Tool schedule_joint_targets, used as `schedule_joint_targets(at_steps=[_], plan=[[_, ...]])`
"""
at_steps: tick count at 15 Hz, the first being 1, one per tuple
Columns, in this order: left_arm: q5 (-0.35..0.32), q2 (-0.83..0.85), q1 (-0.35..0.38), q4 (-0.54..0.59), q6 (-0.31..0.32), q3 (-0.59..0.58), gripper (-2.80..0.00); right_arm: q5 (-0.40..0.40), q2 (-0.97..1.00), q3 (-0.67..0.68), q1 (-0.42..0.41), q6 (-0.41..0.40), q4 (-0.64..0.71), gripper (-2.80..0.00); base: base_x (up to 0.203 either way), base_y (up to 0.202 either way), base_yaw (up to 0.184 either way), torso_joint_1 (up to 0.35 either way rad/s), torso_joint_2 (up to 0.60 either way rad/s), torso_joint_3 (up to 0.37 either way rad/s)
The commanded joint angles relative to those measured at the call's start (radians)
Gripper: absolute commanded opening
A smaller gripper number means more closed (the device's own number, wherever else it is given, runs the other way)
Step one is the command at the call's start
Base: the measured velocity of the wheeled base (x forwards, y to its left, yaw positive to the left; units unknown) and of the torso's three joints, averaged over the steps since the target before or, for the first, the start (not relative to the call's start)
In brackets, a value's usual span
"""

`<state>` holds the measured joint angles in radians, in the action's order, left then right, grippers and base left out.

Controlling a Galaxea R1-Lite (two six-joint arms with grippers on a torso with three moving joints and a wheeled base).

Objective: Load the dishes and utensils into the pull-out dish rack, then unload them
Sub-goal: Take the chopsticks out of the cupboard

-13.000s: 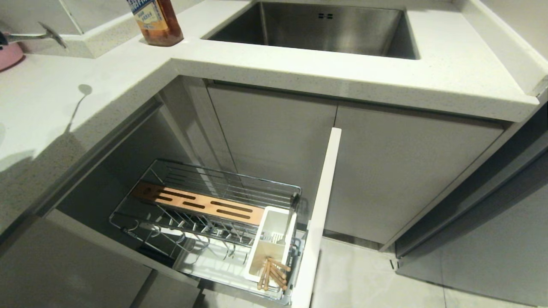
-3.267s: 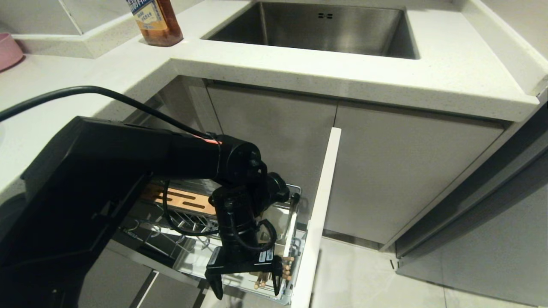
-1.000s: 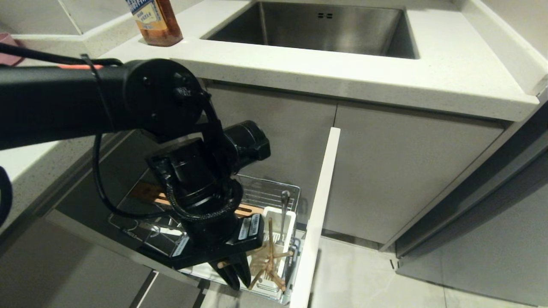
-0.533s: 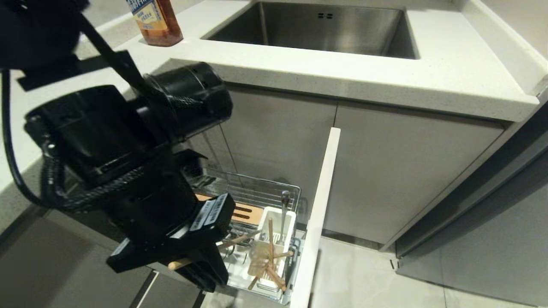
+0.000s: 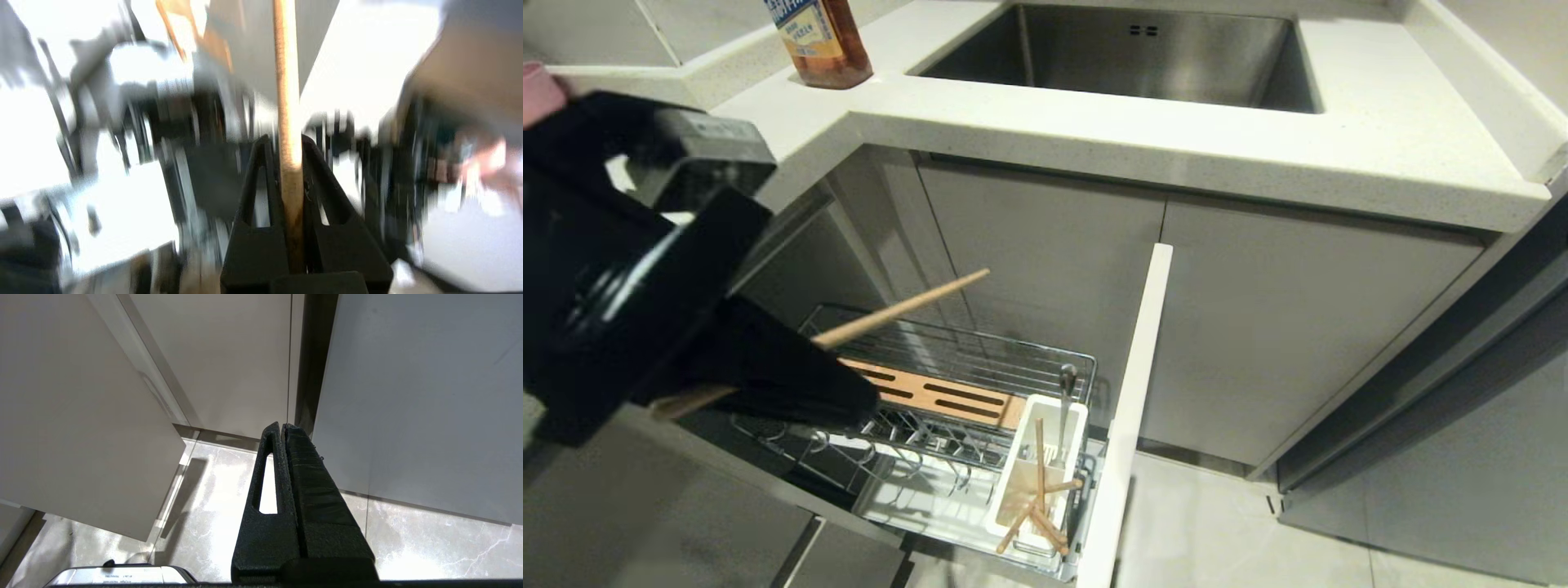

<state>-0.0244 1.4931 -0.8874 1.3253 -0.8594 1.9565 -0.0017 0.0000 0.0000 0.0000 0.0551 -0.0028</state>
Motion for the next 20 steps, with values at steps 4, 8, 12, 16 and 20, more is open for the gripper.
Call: schedule_joint_targets(at_steps=[4,8,12,16,20], plan=[[0.428,-0.105,0.061,-0.117,-0.007,-0.017,-2.8,0.0,0.0,0.0,0.0,0.0,0.0,-2.8,0.0,0.0,0.0,0.0,0.0,0.0],[0.729,-0.128,0.216,-0.181,0.033,-0.019,-2.8,0.0,0.0,0.0,0.0,0.0,0.0,-2.8,0.0,0.0,0.0,0.0,0.0,0.0],[0.78,-0.153,0.435,-0.211,0.153,-0.016,-2.8,0.0,0.0,0.0,0.0,0.0,0.0,-2.8,0.0,0.0,0.0,0.0,0.0,0.0],[0.749,-0.145,0.677,-0.223,0.277,-0.016,-2.8,0.0,0.001,0.0,0.0,0.0,0.0,-2.8,0.0,0.0,0.0,0.0,0.0,0.0],[0.644,-0.092,0.853,-0.22,0.368,-0.015,-2.8,0.0,0.0,0.0,0.0,0.0,0.0,-2.8,0.0,0.0,0.0,0.0,0.0,0.0]])
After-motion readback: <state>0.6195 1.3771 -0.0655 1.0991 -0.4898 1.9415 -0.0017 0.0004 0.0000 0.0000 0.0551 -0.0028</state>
